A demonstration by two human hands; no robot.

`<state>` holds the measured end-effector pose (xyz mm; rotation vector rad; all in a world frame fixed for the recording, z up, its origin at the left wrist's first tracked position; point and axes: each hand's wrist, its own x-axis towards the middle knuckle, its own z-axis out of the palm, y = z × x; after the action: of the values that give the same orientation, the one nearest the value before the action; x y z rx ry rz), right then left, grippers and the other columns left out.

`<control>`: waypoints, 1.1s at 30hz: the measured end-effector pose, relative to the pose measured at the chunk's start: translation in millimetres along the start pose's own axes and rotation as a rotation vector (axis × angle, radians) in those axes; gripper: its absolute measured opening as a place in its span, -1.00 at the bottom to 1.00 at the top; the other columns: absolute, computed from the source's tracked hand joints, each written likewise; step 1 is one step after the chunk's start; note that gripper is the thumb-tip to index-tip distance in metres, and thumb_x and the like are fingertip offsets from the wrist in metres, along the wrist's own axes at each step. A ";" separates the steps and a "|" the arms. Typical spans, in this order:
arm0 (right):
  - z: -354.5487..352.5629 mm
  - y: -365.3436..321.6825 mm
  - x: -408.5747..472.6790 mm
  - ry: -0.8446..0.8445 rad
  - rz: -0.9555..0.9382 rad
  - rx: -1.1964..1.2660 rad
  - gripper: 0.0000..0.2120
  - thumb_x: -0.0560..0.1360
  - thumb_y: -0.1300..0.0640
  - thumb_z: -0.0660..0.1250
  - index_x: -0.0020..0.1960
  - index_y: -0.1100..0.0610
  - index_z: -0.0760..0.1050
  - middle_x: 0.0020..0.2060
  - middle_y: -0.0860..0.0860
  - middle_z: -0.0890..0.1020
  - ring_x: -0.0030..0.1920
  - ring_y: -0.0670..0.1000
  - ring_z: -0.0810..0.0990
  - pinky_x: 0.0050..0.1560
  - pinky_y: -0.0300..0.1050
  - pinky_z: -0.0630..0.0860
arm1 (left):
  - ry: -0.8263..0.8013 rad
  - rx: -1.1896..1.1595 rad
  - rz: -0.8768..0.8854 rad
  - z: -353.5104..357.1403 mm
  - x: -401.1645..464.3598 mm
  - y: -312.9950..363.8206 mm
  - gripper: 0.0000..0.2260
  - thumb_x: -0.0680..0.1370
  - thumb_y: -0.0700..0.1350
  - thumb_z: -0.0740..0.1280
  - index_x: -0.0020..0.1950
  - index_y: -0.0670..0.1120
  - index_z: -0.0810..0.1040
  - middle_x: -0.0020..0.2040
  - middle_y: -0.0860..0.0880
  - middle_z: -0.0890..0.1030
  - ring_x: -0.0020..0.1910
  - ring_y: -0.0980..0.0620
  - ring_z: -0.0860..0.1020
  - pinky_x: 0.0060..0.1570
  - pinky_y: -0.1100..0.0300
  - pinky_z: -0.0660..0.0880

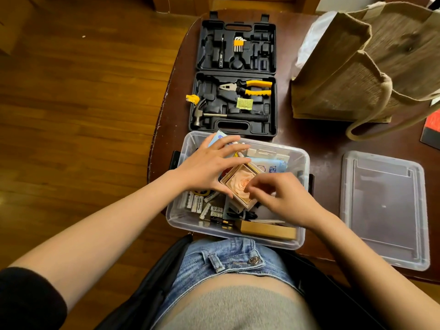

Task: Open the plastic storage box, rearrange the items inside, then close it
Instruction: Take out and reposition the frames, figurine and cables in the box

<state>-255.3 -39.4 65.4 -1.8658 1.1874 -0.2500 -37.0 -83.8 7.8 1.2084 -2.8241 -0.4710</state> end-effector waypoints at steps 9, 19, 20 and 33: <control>39.3 -28.9 27.6 -0.458 -0.100 -0.237 -0.72 0.56 0.25 0.18 0.18 0.08 0.57 0.08 0.00 0.65 0.10 -0.02 0.57 0.12 -0.15 0.48 | 0.002 0.019 -0.001 2.7 2.7 -1.1 -0.28 0.36 0.26 0.43 0.47 0.10 0.31 0.53 0.04 0.18 0.53 -0.04 0.03 0.40 -0.30 -0.05; 140.8 -18.3 83.4 -0.612 0.107 -0.716 -0.64 0.62 0.23 0.07 0.37 0.33 0.32 0.31 0.28 0.42 0.31 0.26 0.39 0.30 0.11 0.33 | -0.061 -0.008 -0.013 -1.3 4.0 -1.4 -0.26 0.35 0.25 0.43 0.47 0.11 0.30 0.53 0.06 0.15 0.53 -0.01 -0.03 0.42 -0.22 -0.09; 142.6 -16.2 81.6 -0.574 0.172 -0.665 -0.63 0.63 0.24 0.02 0.40 0.33 0.27 0.33 0.28 0.39 0.33 0.26 0.37 0.33 0.12 0.32 | -0.064 -0.002 -0.019 -0.7 4.7 -0.5 -0.27 0.36 0.26 0.43 0.47 0.12 0.29 0.53 0.07 0.15 0.53 -0.01 -0.03 0.42 -0.22 -0.10; 149.9 -13.5 111.2 -0.309 0.578 -0.480 -0.62 0.66 0.22 -0.05 0.46 0.22 0.21 0.43 0.19 0.28 0.40 0.18 0.28 0.39 0.06 0.28 | -0.101 0.056 -0.031 -0.8 6.6 -0.4 -0.27 0.38 0.28 0.39 0.49 0.12 0.24 0.53 0.08 0.15 0.53 0.00 -0.03 0.42 -0.23 -0.08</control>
<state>-102.6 -42.0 -42.8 -1.7634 1.5895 0.6705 -41.1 -88.9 7.9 1.2747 -2.9258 -0.4704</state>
